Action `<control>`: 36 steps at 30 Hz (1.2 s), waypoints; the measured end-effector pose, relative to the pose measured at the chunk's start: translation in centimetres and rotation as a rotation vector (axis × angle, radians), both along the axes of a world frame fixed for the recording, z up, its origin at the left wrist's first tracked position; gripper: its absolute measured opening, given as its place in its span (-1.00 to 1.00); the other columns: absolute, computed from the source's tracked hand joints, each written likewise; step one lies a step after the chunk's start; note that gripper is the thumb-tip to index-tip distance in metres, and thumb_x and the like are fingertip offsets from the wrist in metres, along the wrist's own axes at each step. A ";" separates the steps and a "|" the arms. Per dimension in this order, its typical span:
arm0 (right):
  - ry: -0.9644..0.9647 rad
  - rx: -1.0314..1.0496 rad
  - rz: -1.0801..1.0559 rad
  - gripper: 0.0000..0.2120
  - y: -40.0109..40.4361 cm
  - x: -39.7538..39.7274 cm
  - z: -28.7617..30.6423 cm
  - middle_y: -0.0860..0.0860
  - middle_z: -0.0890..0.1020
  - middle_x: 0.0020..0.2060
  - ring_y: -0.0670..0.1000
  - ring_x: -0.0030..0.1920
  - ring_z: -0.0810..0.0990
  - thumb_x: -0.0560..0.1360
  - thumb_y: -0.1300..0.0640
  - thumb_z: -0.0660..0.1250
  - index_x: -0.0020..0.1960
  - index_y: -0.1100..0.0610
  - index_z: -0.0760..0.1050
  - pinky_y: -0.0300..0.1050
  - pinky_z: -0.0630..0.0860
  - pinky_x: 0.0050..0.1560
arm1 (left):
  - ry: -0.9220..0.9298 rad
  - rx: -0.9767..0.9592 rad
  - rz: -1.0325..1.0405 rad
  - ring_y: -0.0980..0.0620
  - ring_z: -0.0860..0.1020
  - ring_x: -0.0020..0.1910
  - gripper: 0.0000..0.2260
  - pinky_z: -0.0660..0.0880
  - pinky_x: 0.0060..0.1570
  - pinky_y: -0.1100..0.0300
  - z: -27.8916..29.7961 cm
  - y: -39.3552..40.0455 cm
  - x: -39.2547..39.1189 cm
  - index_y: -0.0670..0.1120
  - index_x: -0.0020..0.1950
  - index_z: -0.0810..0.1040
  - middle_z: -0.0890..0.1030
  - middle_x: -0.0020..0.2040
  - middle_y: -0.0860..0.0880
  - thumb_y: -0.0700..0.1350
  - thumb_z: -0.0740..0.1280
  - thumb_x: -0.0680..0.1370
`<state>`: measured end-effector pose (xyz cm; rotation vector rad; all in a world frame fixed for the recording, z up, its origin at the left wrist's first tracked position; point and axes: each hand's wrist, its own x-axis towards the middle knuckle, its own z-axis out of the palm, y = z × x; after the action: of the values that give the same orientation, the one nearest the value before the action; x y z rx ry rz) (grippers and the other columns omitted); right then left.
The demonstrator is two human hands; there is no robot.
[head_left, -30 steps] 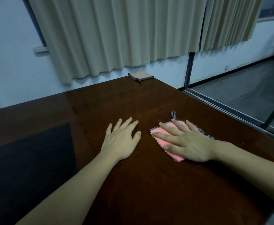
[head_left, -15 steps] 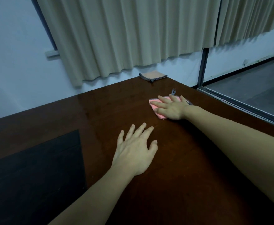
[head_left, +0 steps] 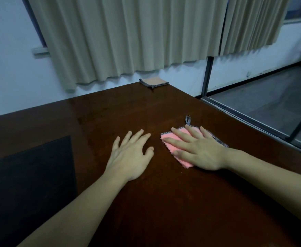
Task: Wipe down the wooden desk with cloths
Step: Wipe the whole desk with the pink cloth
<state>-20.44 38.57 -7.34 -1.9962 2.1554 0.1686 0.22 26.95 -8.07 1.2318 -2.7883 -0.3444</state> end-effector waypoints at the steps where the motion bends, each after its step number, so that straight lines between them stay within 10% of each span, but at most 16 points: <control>1: 0.001 -0.001 -0.006 -0.46 0.4 -0.2 -0.1 -0.23 -0.29 0.59 0.11 0.61 -0.30 0.48 -0.44 -0.32 0.45 -0.52 -0.35 0.33 -0.30 0.54 | 0.001 0.000 -0.001 0.07 -0.09 0.64 -0.50 -0.18 0.60 -0.09 0.0 0.0 0.0 0.22 0.64 0.09 0.01 0.66 0.17 0.22 0.00 0.68; 20: -0.002 -0.011 -0.342 -0.49 -11.8 -6.8 0.0 -0.14 -0.18 0.64 0.23 0.62 -0.21 0.65 -0.33 -0.15 0.56 -0.42 -0.19 0.47 -0.26 0.48 | -0.015 0.003 -0.028 0.08 -0.11 0.64 -0.50 -0.18 0.60 -0.10 0.1 -0.3 0.2 0.23 0.64 0.07 -0.01 0.66 0.18 0.23 -0.02 0.69; 36: -0.003 0.007 0.022 -0.45 5.9 1.0 -0.1 -0.25 -0.34 0.57 0.08 0.59 -0.38 0.47 -0.45 -0.35 0.44 -0.54 -0.37 0.30 -0.35 0.54 | -0.032 -0.005 -0.007 0.04 -0.07 0.64 -0.50 -0.15 0.60 -0.12 0.0 0.0 0.2 0.21 0.64 0.08 0.01 0.66 0.13 0.23 -0.02 0.69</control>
<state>-19.45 44.51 -7.43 -2.0158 2.1288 0.1752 0.41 26.95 -8.07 1.2374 -2.8197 -0.3210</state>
